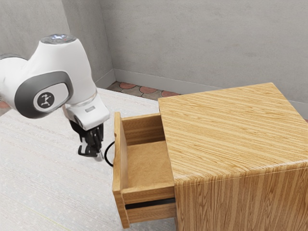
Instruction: Push the drawer handle with one arm to close the drawer
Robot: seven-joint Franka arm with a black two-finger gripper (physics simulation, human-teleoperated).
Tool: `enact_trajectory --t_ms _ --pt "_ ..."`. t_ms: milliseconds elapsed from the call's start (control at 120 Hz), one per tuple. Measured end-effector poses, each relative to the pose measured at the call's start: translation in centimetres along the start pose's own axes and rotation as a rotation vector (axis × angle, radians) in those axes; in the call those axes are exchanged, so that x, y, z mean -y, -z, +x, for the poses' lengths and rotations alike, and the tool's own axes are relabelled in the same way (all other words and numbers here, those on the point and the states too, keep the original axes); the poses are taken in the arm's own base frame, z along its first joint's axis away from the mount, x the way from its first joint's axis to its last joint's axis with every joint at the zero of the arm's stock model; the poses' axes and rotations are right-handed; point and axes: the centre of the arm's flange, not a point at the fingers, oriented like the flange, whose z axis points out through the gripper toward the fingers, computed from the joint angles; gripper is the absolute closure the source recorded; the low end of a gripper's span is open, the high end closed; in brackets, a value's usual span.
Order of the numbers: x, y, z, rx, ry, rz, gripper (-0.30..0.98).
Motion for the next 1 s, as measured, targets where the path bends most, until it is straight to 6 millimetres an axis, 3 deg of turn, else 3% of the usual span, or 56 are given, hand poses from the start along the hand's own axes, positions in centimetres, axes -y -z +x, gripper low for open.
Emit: enact_trajectory --t_ms 550,1000 --pt "0.1 0.2 5.1 -0.054 -0.064 0.021 0.79" --pt "1.7 0.2 8.5 -0.088 -0.088 0.016 0.79"
